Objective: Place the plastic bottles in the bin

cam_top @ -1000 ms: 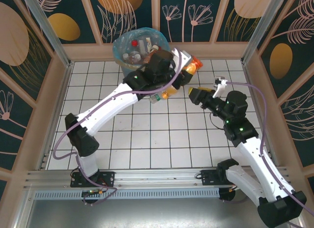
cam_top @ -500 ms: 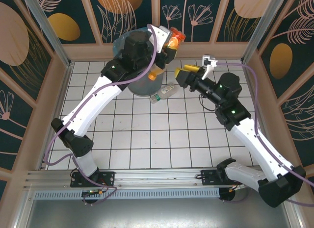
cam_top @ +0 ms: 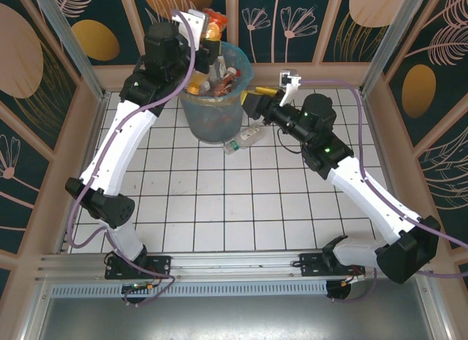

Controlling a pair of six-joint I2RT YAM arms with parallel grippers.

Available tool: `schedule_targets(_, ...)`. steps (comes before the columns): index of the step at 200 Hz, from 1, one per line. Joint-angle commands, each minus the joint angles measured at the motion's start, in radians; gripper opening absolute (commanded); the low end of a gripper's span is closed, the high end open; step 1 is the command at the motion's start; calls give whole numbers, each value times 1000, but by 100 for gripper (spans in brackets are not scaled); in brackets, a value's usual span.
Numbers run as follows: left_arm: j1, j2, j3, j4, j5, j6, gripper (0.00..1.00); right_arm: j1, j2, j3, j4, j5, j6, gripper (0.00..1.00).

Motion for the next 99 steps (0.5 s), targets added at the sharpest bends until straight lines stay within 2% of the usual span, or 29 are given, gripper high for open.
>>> schedule_targets(1, 36, 16, 14, 45, 32, -25, 40, 12, 4, 32, 45, 33, 31, 66)
schedule_targets(29, 81, 50, 5, 38, 28, -40, 40, 26, 4, 33, 30, 39, 47, 66)
schedule_targets(99, 129, 79, -69, 54, 29, -42, 40, 68, 35, 57, -19, 68, 53, 67)
